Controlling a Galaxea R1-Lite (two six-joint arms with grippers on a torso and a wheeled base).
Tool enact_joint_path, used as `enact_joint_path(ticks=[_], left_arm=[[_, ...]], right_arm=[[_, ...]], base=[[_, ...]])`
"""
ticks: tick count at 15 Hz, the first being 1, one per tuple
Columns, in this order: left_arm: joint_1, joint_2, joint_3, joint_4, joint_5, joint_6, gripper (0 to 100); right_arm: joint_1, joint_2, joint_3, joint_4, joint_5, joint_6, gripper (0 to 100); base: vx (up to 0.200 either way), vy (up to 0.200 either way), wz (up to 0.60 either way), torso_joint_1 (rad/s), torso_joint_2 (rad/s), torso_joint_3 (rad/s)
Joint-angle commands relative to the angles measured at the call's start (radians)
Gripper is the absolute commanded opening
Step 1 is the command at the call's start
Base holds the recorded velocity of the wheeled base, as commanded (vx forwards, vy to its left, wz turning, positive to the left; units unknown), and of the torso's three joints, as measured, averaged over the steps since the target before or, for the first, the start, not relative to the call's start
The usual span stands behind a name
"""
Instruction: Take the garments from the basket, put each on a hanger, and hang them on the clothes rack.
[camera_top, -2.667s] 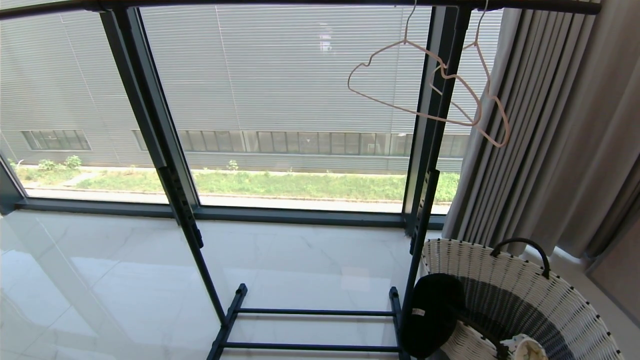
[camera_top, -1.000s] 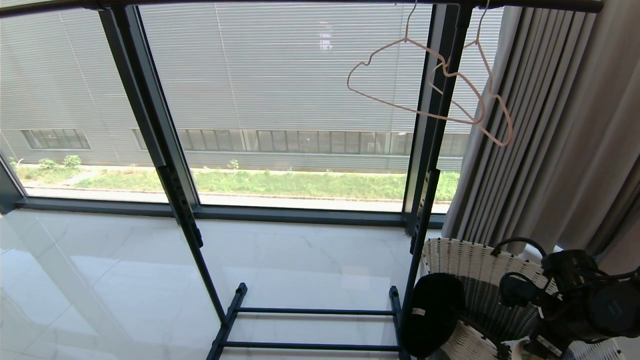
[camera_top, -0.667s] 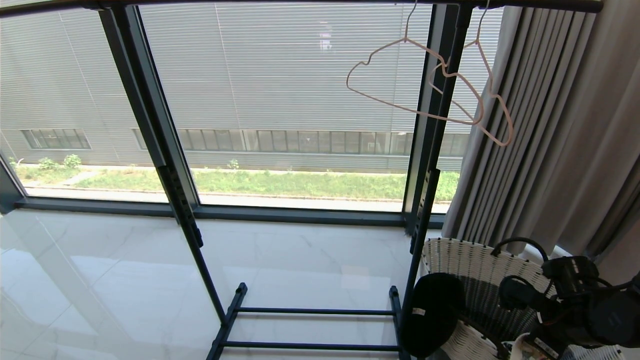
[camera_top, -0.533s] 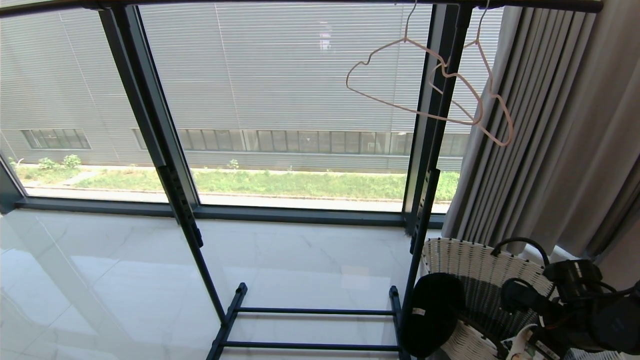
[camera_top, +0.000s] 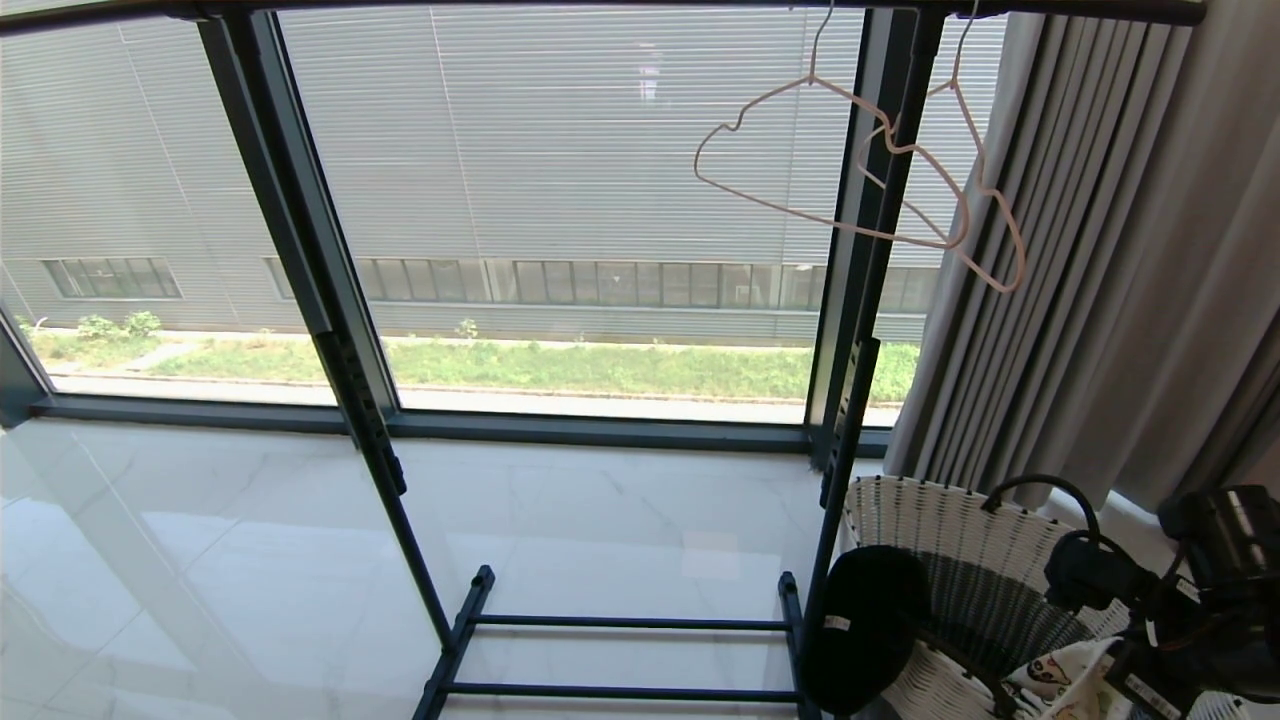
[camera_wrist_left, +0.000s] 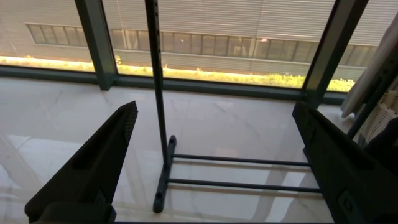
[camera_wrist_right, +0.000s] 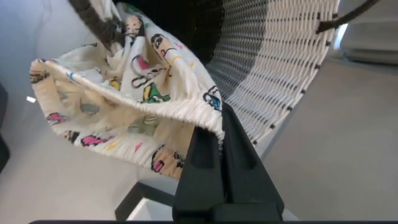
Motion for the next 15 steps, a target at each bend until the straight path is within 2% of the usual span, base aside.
enact_joint_path(ticks=[1, 4, 7, 14, 15], left_arm=[[0.0, 0.002, 0.0, 0.0, 0.0, -0.002, 100], [0.0, 0.002, 0.0, 0.0, -0.002, 0.004, 100], [0.0, 0.002, 0.0, 0.0, -0.002, 0.004, 100], [0.0, 0.002, 0.0, 0.0, -0.002, 0.002, 100], [0.0, 0.002, 0.0, 0.0, -0.002, 0.002, 100]], right_arm=[[0.044, -0.319, -0.172, 0.303, 0.003, 0.062, 0], [0.117, -0.445, -0.3, 0.495, 0.01, 0.108, 0], [0.168, -0.503, -0.376, 0.567, 0.01, 0.108, 0], [0.266, -0.5, -0.428, 0.572, 0.01, 0.108, 0], [0.28, -0.497, -0.432, 0.57, 0.01, 0.108, 0]], base=[[0.0, 0.0, 0.0, 0.0, 0.0, 0.0], [0.0, 0.0, 0.0, 0.0, 0.0, 0.0], [-0.2, 0.0, 0.0, 0.002, 0.0, 0.004], [-0.2, 0.0, 0.0, 0.0, 0.0, 0.003], [0.0, 0.0, 0.0, 0.0, 0.0, 0.0]])
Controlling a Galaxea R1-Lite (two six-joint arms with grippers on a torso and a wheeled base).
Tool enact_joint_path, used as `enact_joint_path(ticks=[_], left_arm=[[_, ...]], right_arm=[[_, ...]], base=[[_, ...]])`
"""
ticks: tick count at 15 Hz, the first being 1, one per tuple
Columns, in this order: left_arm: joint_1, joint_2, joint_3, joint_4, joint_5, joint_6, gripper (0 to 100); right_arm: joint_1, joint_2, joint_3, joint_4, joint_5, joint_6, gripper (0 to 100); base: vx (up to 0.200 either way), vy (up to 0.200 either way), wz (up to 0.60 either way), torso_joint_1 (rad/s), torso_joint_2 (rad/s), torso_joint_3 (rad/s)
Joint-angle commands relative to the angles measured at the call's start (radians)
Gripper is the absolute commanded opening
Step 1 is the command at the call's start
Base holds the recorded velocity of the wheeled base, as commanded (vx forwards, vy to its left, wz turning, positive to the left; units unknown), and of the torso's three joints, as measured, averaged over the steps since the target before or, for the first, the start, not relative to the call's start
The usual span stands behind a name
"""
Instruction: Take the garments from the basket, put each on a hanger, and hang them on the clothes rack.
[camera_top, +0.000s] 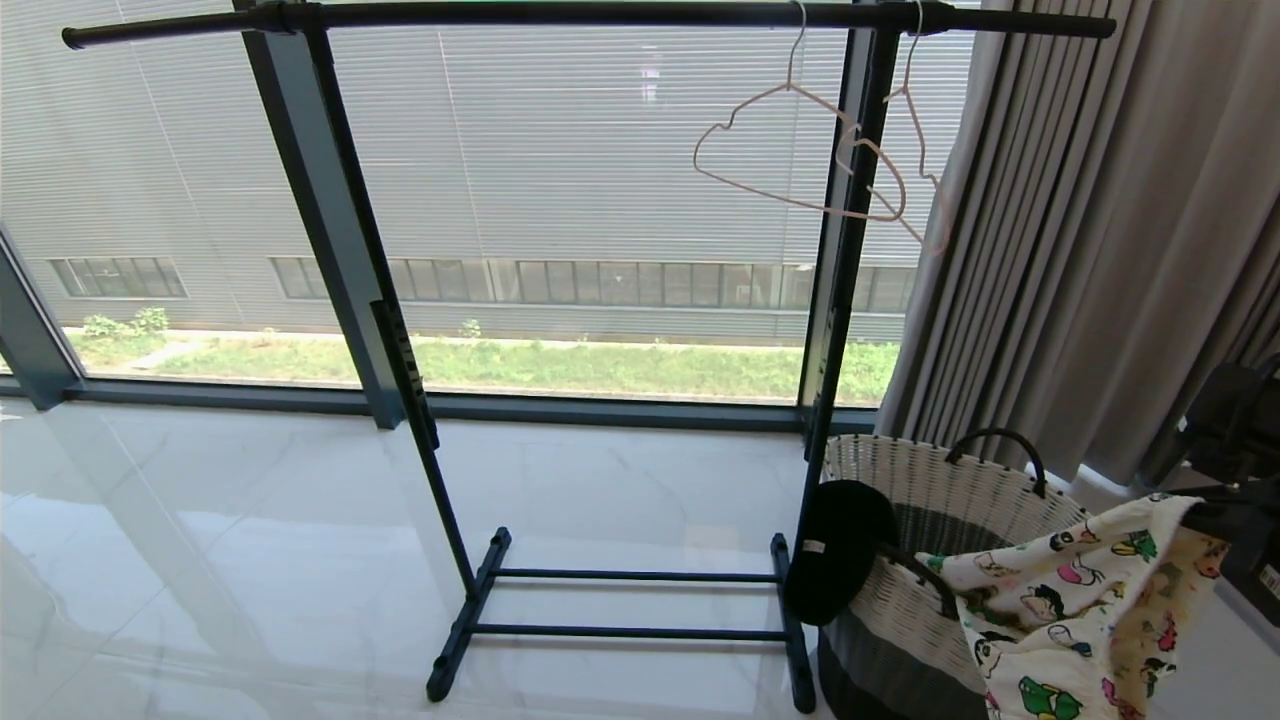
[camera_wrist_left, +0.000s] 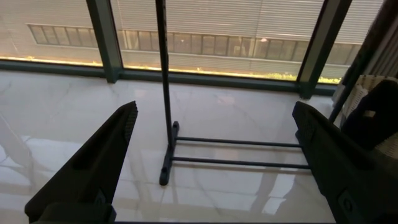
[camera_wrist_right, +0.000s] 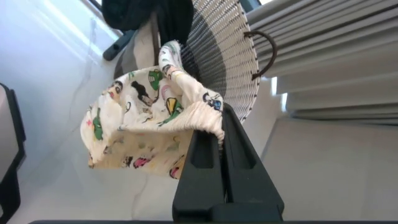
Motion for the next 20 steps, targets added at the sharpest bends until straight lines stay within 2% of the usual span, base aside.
enact_joint_path(ticks=[1, 4, 6, 8, 9, 10, 11, 12, 13, 14, 15, 17, 18, 19, 20], left_arm=[[0.0, 0.002, 0.0, 0.0, -0.001, -0.001, 100], [0.0, 0.002, 0.0, 0.0, -0.006, 0.024, 100], [0.0, 0.002, 0.0, 0.002, -0.055, 0.111, 100], [0.0, 0.002, -0.004, 0.0, -0.081, 0.105, 100], [-0.012, 0.043, -0.049, -0.014, -0.104, 0.073, 100], [-0.055, 0.183, -0.155, -0.043, -0.107, -0.002, 100], [-0.092, 0.374, -0.276, -0.125, -0.107, -0.102, 100], [-0.092, 0.612, -0.4, -0.259, -0.106, -0.172, 100], [-0.092, 0.804, -0.495, -0.38, -0.103, -0.185, 100], [-0.098, 0.862, -0.521, -0.417, -0.103, -0.185, 100], [-0.192, 1.043, -0.597, -0.477, -0.101, -0.185, 100], [-0.343, 1.143, -0.609, -0.477, -0.06, -0.189, 100], [-0.523, 1.215, -0.609, -0.477, 0.009, -0.225, 100], [-0.675, 1.275, -0.62, -0.477, 0.074, -0.295, 100], [-0.781, 1.339, -0.629, -0.477, 0.121, -0.367, 100]], right_arm=[[0.031, 0.003, -0.019, 0.0, 0.0, 0.0, 0], [0.074, 0.038, -0.074, 0.001, 0.002, 0.001, 0], [0.115, 0.081, -0.121, 0.0, 0.028, 0.012, 0], [0.178, 0.118, -0.164, 0.0, 0.072, 0.066, 0], [0.206, 0.132, -0.178, -0.002, 0.086, 0.107, 0], [0.227, 0.141, -0.183, -0.002, 0.089, 0.138, 0], [0.244, 0.141, -0.18, -0.002, 0.091, 0.155, 0], [0.252, 0.141, -0.177, -0.002, 0.092, 0.162, 0], [0.255, 0.139, -0.178, -0.005, 0.098, 0.162, 0], [0.255, 0.139, -0.178, -0.006, 0.101, 0.162, 0], [0.255, 0.139, -0.184, -0.016, 0.129, 0.162, 0], [0.264, 0.138, -0.181, -0.054, 0.17, 0.162, 0], [0.269, 0.133, -0.18, -0.071, 0.177, 0.162, 0], [0.269, 0.124, -0.181, -0.074, 0.175, 0.162, 0], [0.269, 0.119, -0.181, -0.074, 0.175, 0.162, 0]], base=[[0.0, 0.0, 0.0, 0.0, 0.0, 0.0], [0.0, 0.0, 0.0, 0.0, 0.0, 0.0], [0.0, 0.0, 0.0, 0.0, 0.0, 0.0], [0.0, 0.0, 0.0, 0.0, 0.0, 0.0], [0.0, 0.0, 0.0, 0.0, 0.0, 0.0], [0.0, 0.0, 0.0, 0.0, 0.0, 0.0], [0.0, 0.0, 0.0, 0.0, 0.0, 0.0], [0.0, 0.0, 0.0, 0.0, 0.0, 0.0], [0.0, 0.0, 0.0, 0.0, 0.0, 0.0], [0.0, 0.0, 0.0, 0.0, 0.0, 0.0], [0.0, 0.0, 0.0, 0.0, 0.0, 0.0], [0.0, 0.0, 0.0, 0.0, 0.0, 0.0], [0.0, 0.0, 0.0, 0.0, 0.0, 0.0], [0.0, 0.0, 0.0, 0.0, 0.0, 0.0], [0.0, 0.0, 0.0, 0.0, 0.0, 0.0]])
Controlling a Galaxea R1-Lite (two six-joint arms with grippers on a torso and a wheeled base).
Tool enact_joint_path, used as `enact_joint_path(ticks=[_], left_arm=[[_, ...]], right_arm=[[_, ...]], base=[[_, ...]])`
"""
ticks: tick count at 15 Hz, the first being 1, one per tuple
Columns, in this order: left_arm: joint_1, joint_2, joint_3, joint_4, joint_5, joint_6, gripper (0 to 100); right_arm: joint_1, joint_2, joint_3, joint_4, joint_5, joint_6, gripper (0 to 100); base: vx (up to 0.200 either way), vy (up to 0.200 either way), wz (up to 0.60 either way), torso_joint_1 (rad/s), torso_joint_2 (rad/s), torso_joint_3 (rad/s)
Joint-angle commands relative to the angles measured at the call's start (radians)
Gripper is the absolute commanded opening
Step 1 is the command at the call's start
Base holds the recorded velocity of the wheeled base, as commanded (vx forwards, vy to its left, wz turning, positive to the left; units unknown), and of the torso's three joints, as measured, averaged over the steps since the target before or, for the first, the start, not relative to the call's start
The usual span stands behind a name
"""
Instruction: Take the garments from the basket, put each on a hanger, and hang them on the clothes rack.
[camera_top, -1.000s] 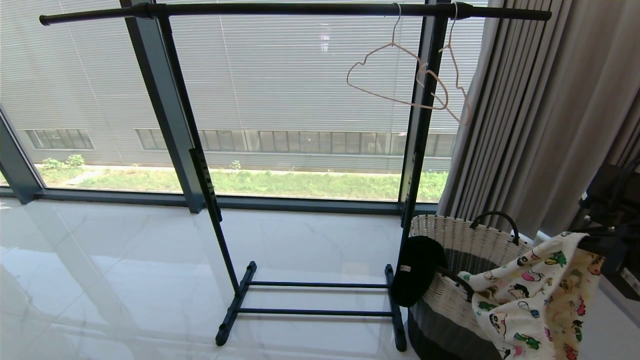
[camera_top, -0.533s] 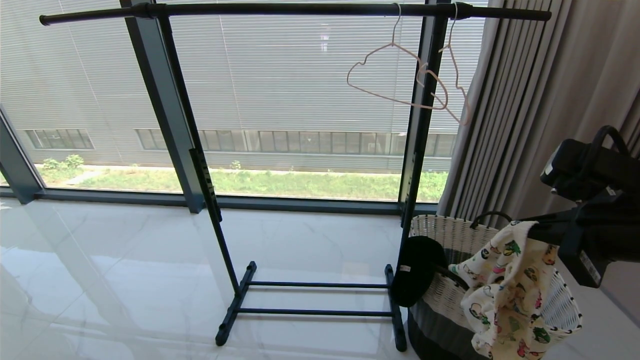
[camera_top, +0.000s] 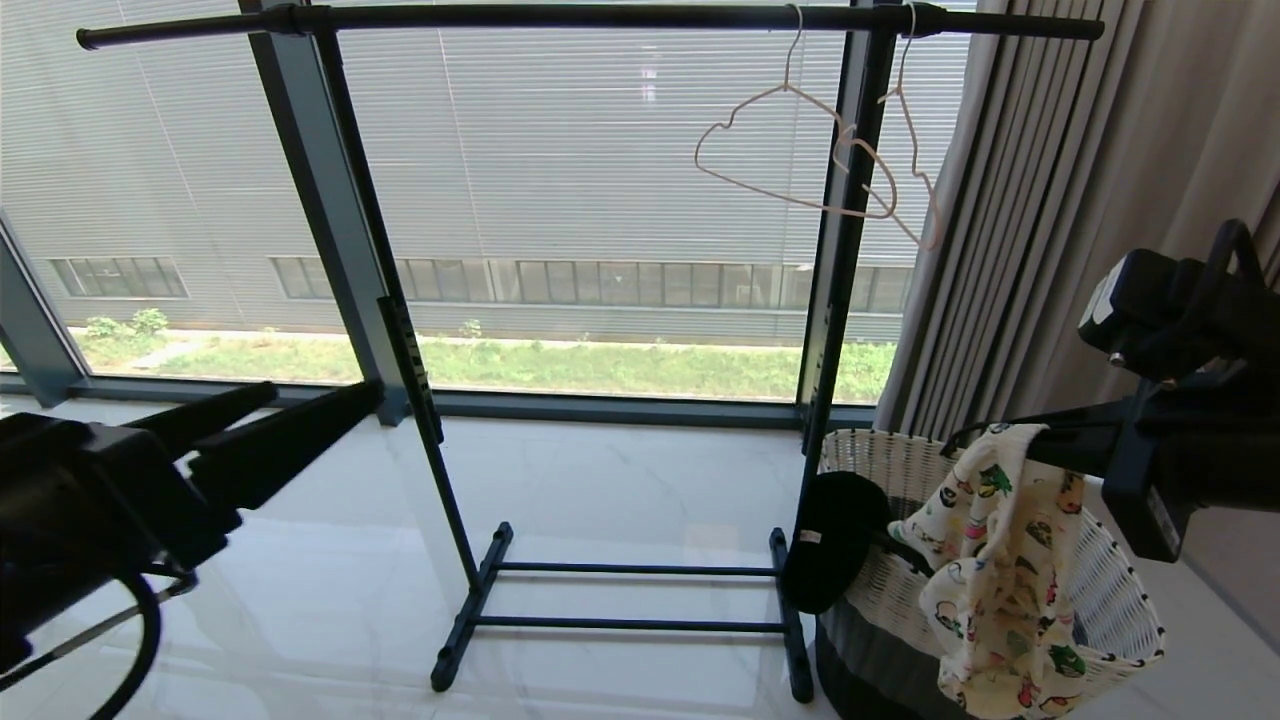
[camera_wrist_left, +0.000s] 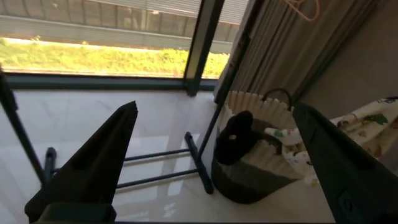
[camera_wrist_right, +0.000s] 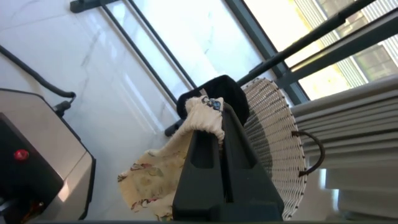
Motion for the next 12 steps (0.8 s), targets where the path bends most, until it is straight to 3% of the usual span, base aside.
enact_joint_path(ticks=[1, 3, 6, 12], left_arm=[[-0.402, 0.385, -0.091, -0.047, 0.147, -0.195, 100], [-0.522, 0.558, -0.153, -0.075, 0.165, -0.256, 100], [-0.623, 0.794, -0.28, -0.133, 0.165, -0.262, 100], [-0.684, 1.078, -0.536, -0.175, 0.158, -0.268, 100]], right_arm=[[0.001, -0.015, 0.0, 0.0, 0.002, 0.0, 0], [0.003, -0.027, 0.0, 0.0, 0.002, 0.0, 0], [0.004, -0.05, 0.005, 0.0, 0.002, -0.002, 0], [0.029, -0.053, 0.005, 0.0, -0.003, -0.002, 0]], base=[[0.0, 0.0, 0.0, 0.0, 0.0, 0.0], [0.0, 0.0, 0.0, 0.0, 0.0, 0.0], [0.0, 0.0, 0.0, 0.0, 0.0, 0.0], [0.0, 0.0, 0.0, 0.0, 0.0, 0.0]])
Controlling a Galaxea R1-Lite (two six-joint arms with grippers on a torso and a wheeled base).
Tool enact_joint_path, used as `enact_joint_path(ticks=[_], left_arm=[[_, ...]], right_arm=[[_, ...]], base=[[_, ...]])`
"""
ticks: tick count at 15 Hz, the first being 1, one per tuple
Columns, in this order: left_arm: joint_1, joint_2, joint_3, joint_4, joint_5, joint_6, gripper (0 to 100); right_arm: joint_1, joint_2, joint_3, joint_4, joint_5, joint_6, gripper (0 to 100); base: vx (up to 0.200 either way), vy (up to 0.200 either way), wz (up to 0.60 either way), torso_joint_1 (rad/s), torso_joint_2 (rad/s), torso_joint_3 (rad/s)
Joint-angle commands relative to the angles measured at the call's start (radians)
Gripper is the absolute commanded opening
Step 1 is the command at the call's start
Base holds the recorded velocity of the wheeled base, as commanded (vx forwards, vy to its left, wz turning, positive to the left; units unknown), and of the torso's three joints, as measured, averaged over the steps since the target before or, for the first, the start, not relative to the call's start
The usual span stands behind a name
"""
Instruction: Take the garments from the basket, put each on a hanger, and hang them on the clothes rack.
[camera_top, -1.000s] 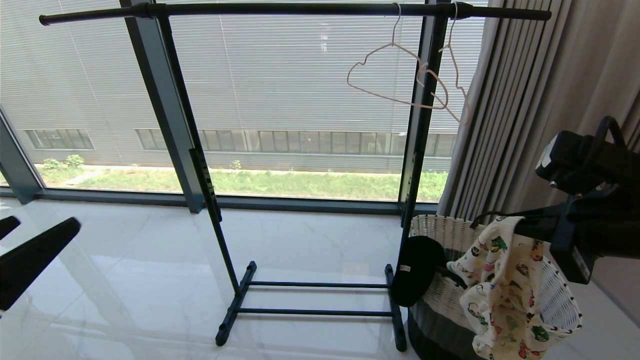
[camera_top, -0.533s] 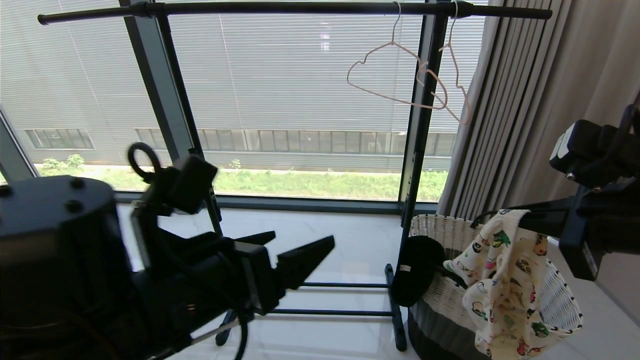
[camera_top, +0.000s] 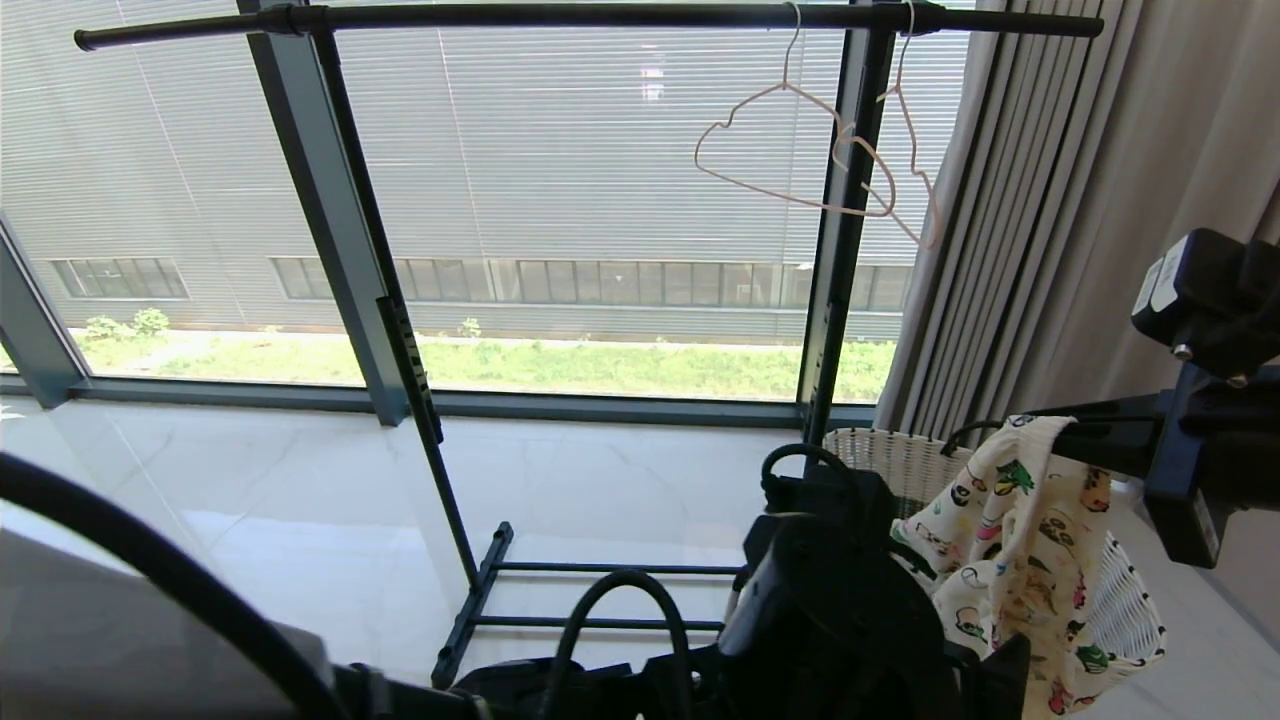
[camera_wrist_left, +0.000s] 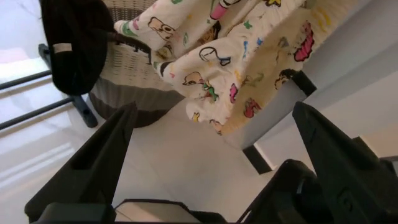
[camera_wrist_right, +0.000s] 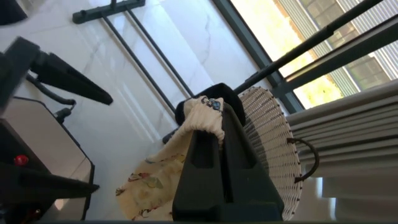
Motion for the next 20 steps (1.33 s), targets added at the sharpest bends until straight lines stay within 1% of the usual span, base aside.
enact_joint_path(ticks=[1, 4, 5, 8, 9, 10, 14, 15, 16, 17, 18, 20], left_arm=[[-0.012, 0.147, -0.106, -0.006, 0.0, -0.01, 100], [0.006, 0.203, -0.166, -0.006, -0.011, -0.013, 100], [0.026, 0.247, -0.192, -0.006, -0.003, -0.013, 100], [0.069, 0.342, -0.235, -0.006, -0.006, 0.013, 100], [0.083, 0.385, -0.25, -0.006, -0.006, 0.021, 100], [0.089, 0.404, -0.25, -0.006, -0.008, 0.024, 100], [0.087, 0.425, -0.221, -0.004, -0.009, 0.024, 100], [0.086, 0.416, -0.195, -0.006, -0.008, 0.024, 100], [0.084, 0.407, -0.18, -0.006, -0.008, 0.024, 0], [0.076, 0.373, -0.135, -0.006, -0.009, 0.022, 0], [0.072, 0.359, -0.115, -0.006, 0.004, 0.021, 0], [0.06, 0.299, -0.06, -0.007, 0.064, 0.021, 0]], right_arm=[[0.007, -0.003, 0.0, 0.0, -0.001, -0.001, 0], [0.01, -0.003, 0.0, 0.0, -0.011, -0.001, 0], [0.021, -0.006, 0.0, 0.0, -0.011, -0.001, 0], [0.054, -0.024, 0.0, 0.007, -0.016, -0.003, 0], [0.056, -0.029, 0.003, 0.01, -0.031, -0.003, 0], [0.056, -0.035, 0.005, 0.009, -0.044, -0.003, 0], [0.056, -0.036, 0.005, 0.009, -0.051, -0.001, 0], [0.054, -0.036, 0.005, 0.009, -0.051, -0.001, 0], [0.054, -0.035, 0.005, 0.009, -0.051, 0.0, 0], [0.051, -0.033, 0.008, 0.009, -0.051, 0.0, 0], [0.05, -0.03, 0.012, 0.009, -0.051, 0.002, 0], [0.03, -0.029, 0.046, 0.007, -0.05, 0.002, 0]], base=[[0.0, 0.0, 0.0, 0.0, 0.0, 0.0], [0.0, 0.0, 0.0, 0.0, 0.0, 0.0], [0.0, 0.0, 0.0, 0.0, 0.0, 0.0], [0.0, 0.0, 0.0, 0.0, 0.0, 0.0], [0.0, 0.0, 0.0, 0.0, 0.0, 0.0], [0.0, 0.0, 0.0, 0.0, 0.0, 0.0], [0.0, 0.0, 0.0, 0.0, 0.0, 0.0], [0.0, 0.0, 0.0, 0.0, 0.0, 0.0], [0.0, 0.0, 0.0, 0.0, 0.0, 0.0], [0.0, 0.0, 0.0, 0.0, 0.0, 0.0], [0.0, 0.0, 0.0, 0.0, 0.0, 0.0], [0.0, 0.0, 0.0, 0.0, 0.0, 0.0]])
